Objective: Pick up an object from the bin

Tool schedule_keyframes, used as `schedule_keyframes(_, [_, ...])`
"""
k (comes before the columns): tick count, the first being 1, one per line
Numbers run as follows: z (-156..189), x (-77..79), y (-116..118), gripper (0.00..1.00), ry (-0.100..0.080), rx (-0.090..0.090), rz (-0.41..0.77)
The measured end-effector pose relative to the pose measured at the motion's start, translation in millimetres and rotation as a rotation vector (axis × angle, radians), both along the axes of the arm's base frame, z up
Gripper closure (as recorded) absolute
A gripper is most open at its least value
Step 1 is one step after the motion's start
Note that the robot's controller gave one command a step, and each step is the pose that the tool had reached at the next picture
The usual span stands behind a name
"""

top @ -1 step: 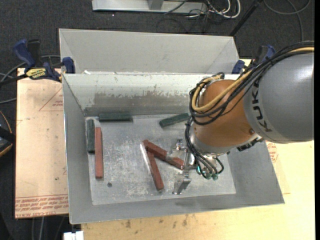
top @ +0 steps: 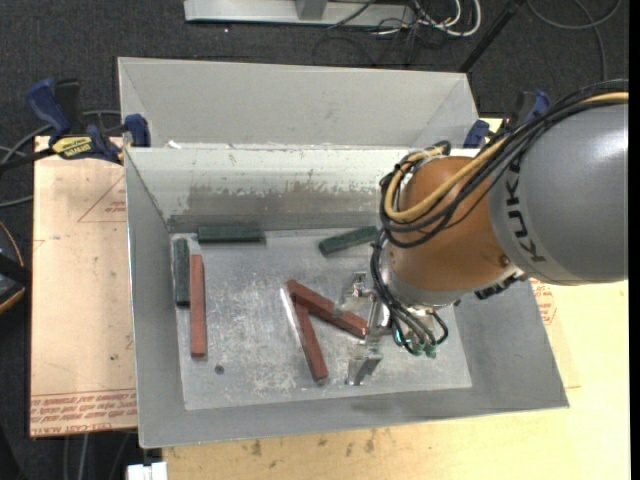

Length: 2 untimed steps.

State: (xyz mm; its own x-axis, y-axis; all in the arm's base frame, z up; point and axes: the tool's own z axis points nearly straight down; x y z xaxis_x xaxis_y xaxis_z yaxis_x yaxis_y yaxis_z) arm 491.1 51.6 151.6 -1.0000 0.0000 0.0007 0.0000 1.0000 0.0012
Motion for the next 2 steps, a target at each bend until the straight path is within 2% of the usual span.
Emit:
schedule_keyframes(1, [-74.4, 63.3, -14.1, 1.0, -0.015, 0.001, -0.054])
schedule_keyframes(2, [-74.4, 63.3, -14.2, 1.0, -0.015, 0.001, -0.055])
